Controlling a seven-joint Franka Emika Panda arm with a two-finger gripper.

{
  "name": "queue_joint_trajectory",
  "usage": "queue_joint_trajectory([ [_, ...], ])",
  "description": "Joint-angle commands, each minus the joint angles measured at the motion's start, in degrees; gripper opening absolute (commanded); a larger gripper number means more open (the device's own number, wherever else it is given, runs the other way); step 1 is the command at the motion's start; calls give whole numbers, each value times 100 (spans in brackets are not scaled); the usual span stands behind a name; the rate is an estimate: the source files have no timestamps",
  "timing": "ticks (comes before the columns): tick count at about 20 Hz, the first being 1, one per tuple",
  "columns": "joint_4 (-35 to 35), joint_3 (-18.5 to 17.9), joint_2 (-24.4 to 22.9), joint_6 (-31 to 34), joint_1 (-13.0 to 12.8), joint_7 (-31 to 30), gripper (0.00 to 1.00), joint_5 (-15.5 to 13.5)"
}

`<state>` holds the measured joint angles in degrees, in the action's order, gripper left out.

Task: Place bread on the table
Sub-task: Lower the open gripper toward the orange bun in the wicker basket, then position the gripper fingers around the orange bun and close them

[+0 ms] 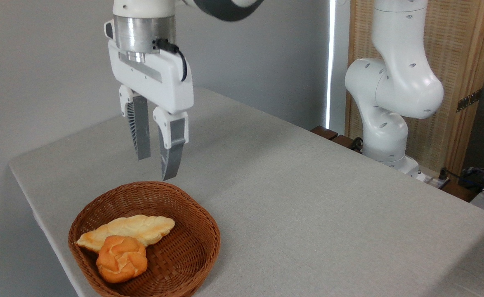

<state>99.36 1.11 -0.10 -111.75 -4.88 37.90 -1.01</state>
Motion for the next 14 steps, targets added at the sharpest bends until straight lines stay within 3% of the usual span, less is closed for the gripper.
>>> queue_joint_trajectory([
  [1,470,-23,-87,-829,-13,104,100,-146],
  [8,884,-102,123,-2042,22,112,100,-128],
  [14,919,-102,484,-2500,136,112,100,-84],
])
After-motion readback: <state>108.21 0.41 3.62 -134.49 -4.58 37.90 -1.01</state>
